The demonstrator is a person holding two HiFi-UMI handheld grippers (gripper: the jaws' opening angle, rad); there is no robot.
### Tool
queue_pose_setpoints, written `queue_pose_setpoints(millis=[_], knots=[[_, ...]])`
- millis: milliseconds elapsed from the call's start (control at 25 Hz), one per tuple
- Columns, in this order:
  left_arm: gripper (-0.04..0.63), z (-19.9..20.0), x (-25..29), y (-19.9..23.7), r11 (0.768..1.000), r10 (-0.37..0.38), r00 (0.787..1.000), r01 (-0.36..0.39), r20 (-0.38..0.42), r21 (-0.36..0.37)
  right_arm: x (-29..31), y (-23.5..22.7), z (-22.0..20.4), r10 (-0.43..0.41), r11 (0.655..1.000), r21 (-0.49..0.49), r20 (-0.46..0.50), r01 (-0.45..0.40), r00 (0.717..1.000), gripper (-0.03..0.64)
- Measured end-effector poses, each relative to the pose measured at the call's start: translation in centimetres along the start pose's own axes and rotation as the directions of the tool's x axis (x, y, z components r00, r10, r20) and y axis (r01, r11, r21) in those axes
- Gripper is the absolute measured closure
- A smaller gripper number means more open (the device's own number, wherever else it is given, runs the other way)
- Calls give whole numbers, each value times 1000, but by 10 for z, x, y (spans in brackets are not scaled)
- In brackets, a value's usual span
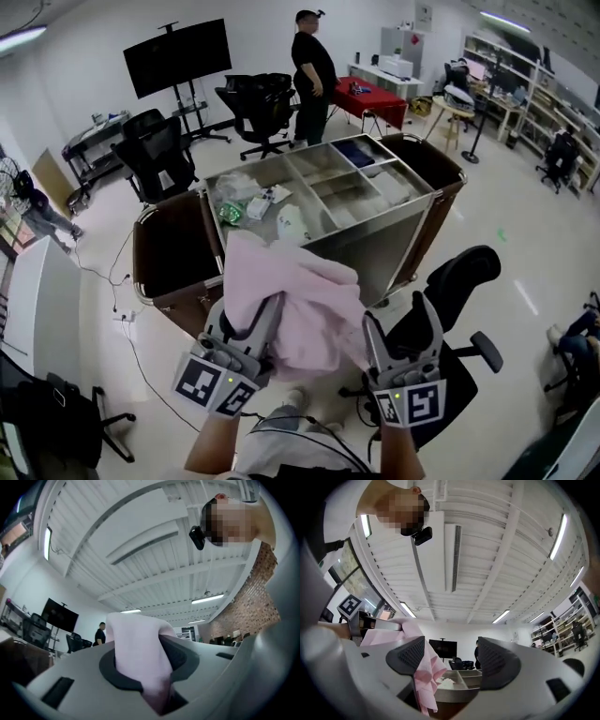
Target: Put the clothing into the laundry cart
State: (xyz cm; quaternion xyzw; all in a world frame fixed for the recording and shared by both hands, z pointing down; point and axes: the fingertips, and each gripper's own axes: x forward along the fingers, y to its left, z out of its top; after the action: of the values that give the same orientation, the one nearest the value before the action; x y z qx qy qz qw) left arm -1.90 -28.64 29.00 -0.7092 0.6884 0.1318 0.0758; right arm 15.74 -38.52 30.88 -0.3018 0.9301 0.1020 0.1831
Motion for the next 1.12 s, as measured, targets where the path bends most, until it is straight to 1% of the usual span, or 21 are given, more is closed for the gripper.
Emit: queue_pose_setpoints(millis=[120, 240, 320, 480, 600, 680, 800, 840, 920, 1040, 1080, 1120], knots=[[497, -9, -30, 26, 994, 108, 994, -108, -13, 26, 20, 36, -18, 89, 995, 49, -8, -89, 996, 247], [497, -13, -62, 51, 979, 200, 979, -199, -30, 33, 35, 75, -31, 176, 982, 75, -14, -175, 984, 247], [497, -13, -81, 70, 969, 246, 969, -245, -34, 34, 47, 97, -42, 212, 973, 102, -21, -209, 977, 247], [497, -4, -118, 116, 939, 341, 940, -339, -26, 49, 74, 145, -58, 291, 948, 139, -23, -285, 957, 247], [497, 8, -132, 157, 916, 398, 917, -396, -17, 68, 99, 176, -62, 329, 933, 153, -3, -324, 944, 247], [497, 15, -137, 187, 905, 419, 908, -415, -25, 88, 116, 198, -67, 353, 921, 174, 5, -348, 936, 247], [496, 26, -138, 234, 893, 438, 898, -431, -34, 126, 139, 233, -73, 384, 907, 181, 19, -381, 923, 247], [495, 28, -135, 249, 893, 439, 898, -430, -43, 133, 146, 244, -76, 391, 904, 180, 22, -388, 920, 247], [491, 26, -124, 278, 900, 427, 901, -415, -78, 136, 160, 263, -82, 404, 898, 179, 24, -401, 915, 247], [478, 6, -110, 323, 912, 404, 904, -387, -138, 133, 174, 287, -89, 416, 894, 173, 20, -412, 909, 247], [473, -6, -103, 337, 912, 404, 901, -385, -159, 139, 179, 291, -92, 414, 896, 170, 16, -410, 910, 247], [463, -21, -97, 351, 909, 411, 892, -386, -185, 157, 183, 294, -96, 409, 899, 167, 12, -406, 912, 247]])
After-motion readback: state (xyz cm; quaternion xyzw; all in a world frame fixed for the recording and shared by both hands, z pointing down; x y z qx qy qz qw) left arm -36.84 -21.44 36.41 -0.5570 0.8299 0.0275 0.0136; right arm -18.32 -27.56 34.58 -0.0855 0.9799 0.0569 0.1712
